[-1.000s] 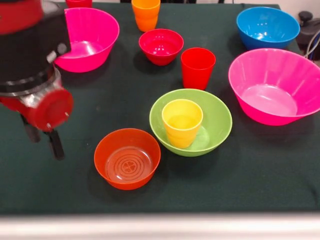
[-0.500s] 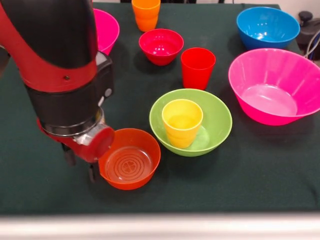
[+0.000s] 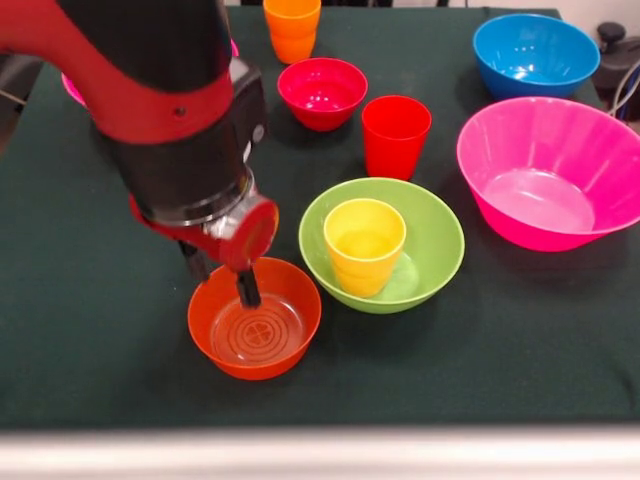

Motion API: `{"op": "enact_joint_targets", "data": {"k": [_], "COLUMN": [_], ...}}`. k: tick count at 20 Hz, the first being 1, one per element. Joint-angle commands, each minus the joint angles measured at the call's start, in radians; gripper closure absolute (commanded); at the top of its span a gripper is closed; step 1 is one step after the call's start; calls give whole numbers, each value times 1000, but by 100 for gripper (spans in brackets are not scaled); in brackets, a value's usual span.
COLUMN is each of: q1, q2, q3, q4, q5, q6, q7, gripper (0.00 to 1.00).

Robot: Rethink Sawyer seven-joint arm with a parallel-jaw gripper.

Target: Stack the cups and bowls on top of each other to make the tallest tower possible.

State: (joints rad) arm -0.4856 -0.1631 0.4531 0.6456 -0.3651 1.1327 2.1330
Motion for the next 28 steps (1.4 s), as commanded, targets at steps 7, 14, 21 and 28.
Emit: {"op": "enact_joint_targets", "data": {"k": [7, 14, 21, 28], "q1": [-79, -64, -33, -10], "q2": [-215, -141, -74, -14], "q3": [-65, -86, -111, -130], "q4": [473, 407, 345, 276], "q5": [31, -13, -13, -15], "q6": [-168, -220, -266, -278], "q7": [-55, -39, 4, 9], "gripper": [0, 0, 0, 0]}}
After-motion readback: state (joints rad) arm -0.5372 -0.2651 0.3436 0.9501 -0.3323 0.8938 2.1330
